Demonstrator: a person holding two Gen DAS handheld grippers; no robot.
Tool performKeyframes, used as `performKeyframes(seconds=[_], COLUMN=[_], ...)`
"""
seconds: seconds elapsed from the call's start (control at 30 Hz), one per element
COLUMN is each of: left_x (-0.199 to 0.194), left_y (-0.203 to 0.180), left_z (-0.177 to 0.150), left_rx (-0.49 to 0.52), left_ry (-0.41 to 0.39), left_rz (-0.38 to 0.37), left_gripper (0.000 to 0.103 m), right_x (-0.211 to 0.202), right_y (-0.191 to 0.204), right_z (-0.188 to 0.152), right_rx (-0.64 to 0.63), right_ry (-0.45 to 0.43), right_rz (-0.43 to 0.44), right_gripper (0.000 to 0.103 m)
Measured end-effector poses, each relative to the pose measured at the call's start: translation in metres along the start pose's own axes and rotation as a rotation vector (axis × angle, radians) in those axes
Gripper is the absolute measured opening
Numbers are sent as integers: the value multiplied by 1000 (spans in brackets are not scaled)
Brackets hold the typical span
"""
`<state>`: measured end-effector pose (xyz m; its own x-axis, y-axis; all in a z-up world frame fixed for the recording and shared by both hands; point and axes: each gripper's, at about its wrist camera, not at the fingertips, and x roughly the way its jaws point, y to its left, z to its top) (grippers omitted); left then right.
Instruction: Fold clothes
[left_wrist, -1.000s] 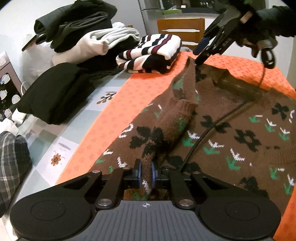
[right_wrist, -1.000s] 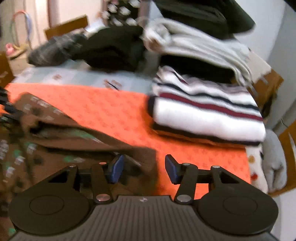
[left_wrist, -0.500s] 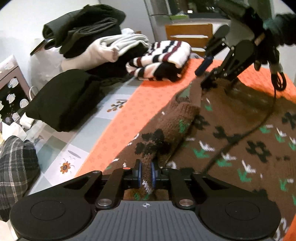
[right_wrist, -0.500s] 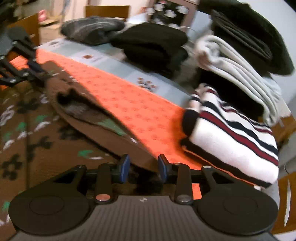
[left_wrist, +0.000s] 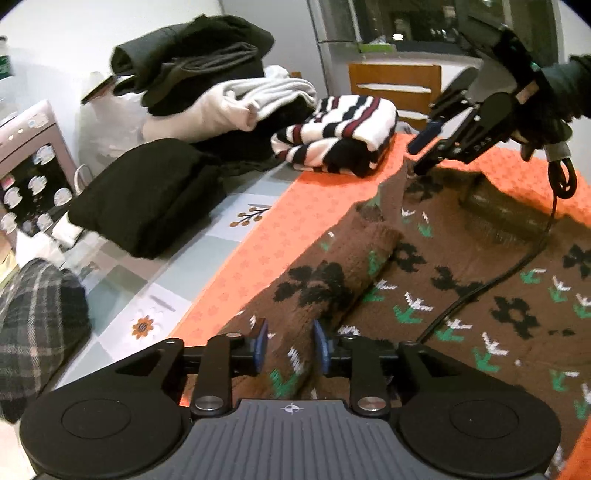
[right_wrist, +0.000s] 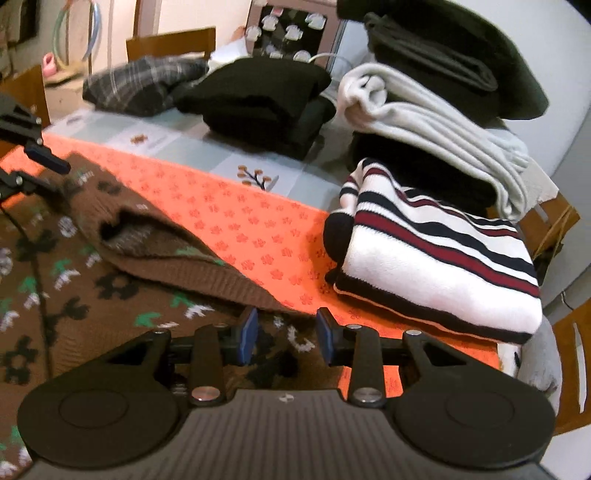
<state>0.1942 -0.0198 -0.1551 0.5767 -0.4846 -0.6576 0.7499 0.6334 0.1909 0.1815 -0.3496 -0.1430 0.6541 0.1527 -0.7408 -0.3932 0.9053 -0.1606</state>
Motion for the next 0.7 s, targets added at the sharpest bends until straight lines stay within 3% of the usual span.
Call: performKeyframes(seconds=[0.13, 0.37, 0.57, 0.7], left_x=[-23, -52, -43, -32], left_y=[-1, -22, -33, -42], left_z=[-4, -22, -43, -49], left_rx=[-64, -181, -363, -393], left_ry=[-1, 79, 147, 158], left_rz=[-16, -115, -100, -79], left_gripper=[45, 61, 62, 69], right_x=[-24, -73, -99, -111], right_y=[3, 21, 56, 76], right_z=[-4, -31, -68, -89], right_rx=[54, 166, 223, 266], right_ry=[-11, 6, 60, 76], right_rz=[52, 159, 228, 221], right_gripper=[41, 45, 45, 45])
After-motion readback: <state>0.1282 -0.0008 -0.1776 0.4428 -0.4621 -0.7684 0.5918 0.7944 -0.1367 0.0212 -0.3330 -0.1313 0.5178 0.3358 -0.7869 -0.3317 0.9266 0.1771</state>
